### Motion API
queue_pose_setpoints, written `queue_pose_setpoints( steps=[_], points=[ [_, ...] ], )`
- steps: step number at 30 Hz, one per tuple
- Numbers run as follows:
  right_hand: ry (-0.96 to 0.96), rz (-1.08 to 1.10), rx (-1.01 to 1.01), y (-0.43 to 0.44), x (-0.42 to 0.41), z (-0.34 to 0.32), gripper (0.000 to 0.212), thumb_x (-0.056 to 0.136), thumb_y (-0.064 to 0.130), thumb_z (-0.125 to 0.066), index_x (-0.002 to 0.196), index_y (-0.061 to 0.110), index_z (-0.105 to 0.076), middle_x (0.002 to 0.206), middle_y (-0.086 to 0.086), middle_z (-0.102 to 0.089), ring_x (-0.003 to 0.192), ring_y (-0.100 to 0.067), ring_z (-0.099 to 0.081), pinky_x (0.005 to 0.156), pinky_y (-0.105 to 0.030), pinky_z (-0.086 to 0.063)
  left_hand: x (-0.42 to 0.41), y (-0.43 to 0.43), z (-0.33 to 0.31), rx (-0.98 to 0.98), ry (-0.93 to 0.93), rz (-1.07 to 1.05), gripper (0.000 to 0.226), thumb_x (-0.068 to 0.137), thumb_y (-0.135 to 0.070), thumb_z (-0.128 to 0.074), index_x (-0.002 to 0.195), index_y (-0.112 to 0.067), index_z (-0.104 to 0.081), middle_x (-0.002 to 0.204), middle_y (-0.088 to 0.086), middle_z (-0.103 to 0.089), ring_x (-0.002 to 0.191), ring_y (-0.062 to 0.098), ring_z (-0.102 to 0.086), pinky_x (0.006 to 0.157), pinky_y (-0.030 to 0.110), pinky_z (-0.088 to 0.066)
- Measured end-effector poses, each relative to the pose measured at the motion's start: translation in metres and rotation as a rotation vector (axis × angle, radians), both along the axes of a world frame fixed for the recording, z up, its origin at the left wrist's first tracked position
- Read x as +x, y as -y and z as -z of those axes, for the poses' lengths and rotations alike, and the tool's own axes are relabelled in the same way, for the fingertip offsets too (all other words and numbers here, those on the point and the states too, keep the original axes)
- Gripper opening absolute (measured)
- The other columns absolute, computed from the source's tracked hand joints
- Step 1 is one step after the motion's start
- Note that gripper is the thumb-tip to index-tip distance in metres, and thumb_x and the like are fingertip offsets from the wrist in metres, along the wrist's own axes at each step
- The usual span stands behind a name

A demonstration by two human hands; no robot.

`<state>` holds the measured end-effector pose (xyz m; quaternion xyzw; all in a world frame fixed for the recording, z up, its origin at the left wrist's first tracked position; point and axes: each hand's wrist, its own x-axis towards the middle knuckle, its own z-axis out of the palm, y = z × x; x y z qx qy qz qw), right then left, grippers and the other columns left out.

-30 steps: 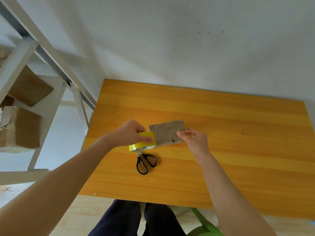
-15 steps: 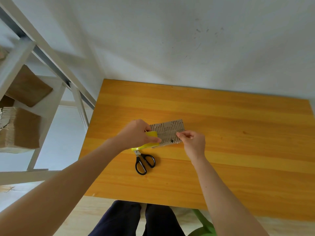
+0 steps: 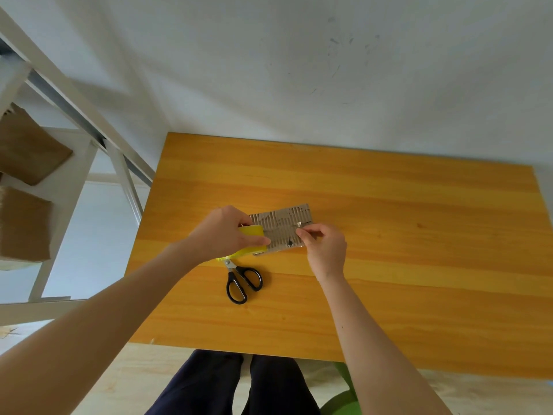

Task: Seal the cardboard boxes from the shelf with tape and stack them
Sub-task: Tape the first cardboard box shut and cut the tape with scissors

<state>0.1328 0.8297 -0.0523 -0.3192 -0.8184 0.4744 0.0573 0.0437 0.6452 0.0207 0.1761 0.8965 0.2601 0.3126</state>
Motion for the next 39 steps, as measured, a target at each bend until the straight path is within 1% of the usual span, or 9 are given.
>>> queue_pose_setpoints(
  steps=[8,12,14,17,20,23,29,34,39],
  points=[
    [-0.085,-0.041,0.306,0.018,0.006,0.005,0.014,0.092,0.018,-0.067,0.1,0.007,-0.065,0.118,-0.011,-0.058,0.094,-0.029,-0.063,0.079,-0.05,-0.052,-0.001,-0.001,0.003,0.034,0.023,-0.026,0.019,0.071,-0.061,-0.071,0.074,-0.044,-0.063,0.072,0.009,-0.067,0.047,0.011,-0.04,0.042,0.026,-0.027],
    [-0.067,0.113,0.145,0.016,0.002,0.001,0.063,0.087,0.027,-0.072,0.142,0.016,-0.042,0.144,-0.008,-0.042,0.102,-0.001,-0.05,0.088,-0.039,-0.052,-0.002,-0.002,0.004,0.042,0.04,-0.021,0.019,0.072,-0.06,-0.071,0.078,-0.043,-0.065,0.076,0.006,-0.069,0.05,0.011,-0.044,0.045,0.029,-0.031],
    [-0.026,0.09,0.197,0.011,0.001,-0.003,0.074,0.089,0.031,-0.069,0.15,0.014,-0.03,0.151,-0.008,-0.036,0.124,-0.005,-0.044,0.101,-0.042,-0.045,-0.003,-0.001,0.005,0.052,0.032,-0.027,0.017,0.072,-0.059,-0.071,0.072,-0.045,-0.062,0.075,0.006,-0.068,0.052,0.012,-0.045,0.046,0.029,-0.031],
    [-0.057,-0.156,0.504,0.014,0.01,-0.004,0.065,0.098,0.023,-0.055,0.153,0.006,-0.024,0.157,-0.012,-0.028,0.145,-0.026,-0.027,0.116,-0.045,-0.029,-0.002,0.001,0.007,0.074,0.021,-0.024,0.018,0.071,-0.06,-0.071,0.07,-0.045,-0.062,0.073,0.007,-0.068,0.05,0.011,-0.043,0.045,0.028,-0.03],
    [-0.068,-0.603,0.6,0.024,0.019,0.002,0.08,0.092,0.026,-0.055,0.155,0.008,-0.009,0.163,-0.008,-0.008,0.151,-0.019,-0.005,0.123,-0.039,-0.008,-0.002,0.003,0.01,0.091,0.005,-0.032,0.025,0.068,-0.062,-0.071,0.063,-0.039,-0.063,0.062,0.005,-0.062,0.048,0.012,-0.041,0.045,0.029,-0.029],
    [0.019,-0.822,0.67,0.029,0.022,0.014,0.086,0.094,0.04,-0.051,0.155,0.013,0.003,0.163,-0.002,0.009,0.15,-0.014,0.011,0.123,-0.037,-0.002,-0.002,0.004,0.012,0.091,-0.027,-0.052,0.051,0.068,-0.061,-0.072,0.063,-0.011,-0.063,0.052,0.0,-0.044,0.046,0.011,-0.034,0.042,0.022,-0.023],
    [0.079,-0.815,0.787,0.03,0.024,0.026,0.087,0.095,0.046,-0.051,0.153,0.013,0.005,0.162,-0.002,0.004,0.149,-0.016,0.004,0.121,-0.036,-0.001,-0.002,0.014,0.011,0.095,0.04,0.058,0.045,0.086,-0.043,-0.064,0.07,-0.002,-0.061,0.056,0.002,-0.044,0.044,0.007,-0.033,0.043,0.019,-0.026],
    [0.094,-0.812,0.804,0.03,0.025,0.026,0.087,0.095,0.042,-0.053,0.154,0.014,0.004,0.163,-0.001,0.001,0.15,-0.016,-0.001,0.121,-0.034,-0.003,-0.006,0.013,0.004,0.098,0.027,0.082,0.046,0.083,-0.05,-0.065,0.059,-0.012,-0.056,0.053,-0.001,-0.042,0.043,0.007,-0.032,0.04,0.018,-0.024],
    [0.123,-0.809,0.79,0.03,0.024,0.024,0.087,0.093,0.039,-0.057,0.155,0.014,-0.001,0.163,-0.001,-0.002,0.15,-0.016,-0.005,0.121,-0.034,-0.006,-0.009,0.014,0.002,0.047,0.022,0.087,0.046,0.081,-0.054,-0.064,0.066,-0.011,-0.063,0.055,0.001,-0.05,0.043,0.007,-0.036,0.04,0.019,-0.026]
  ],
)
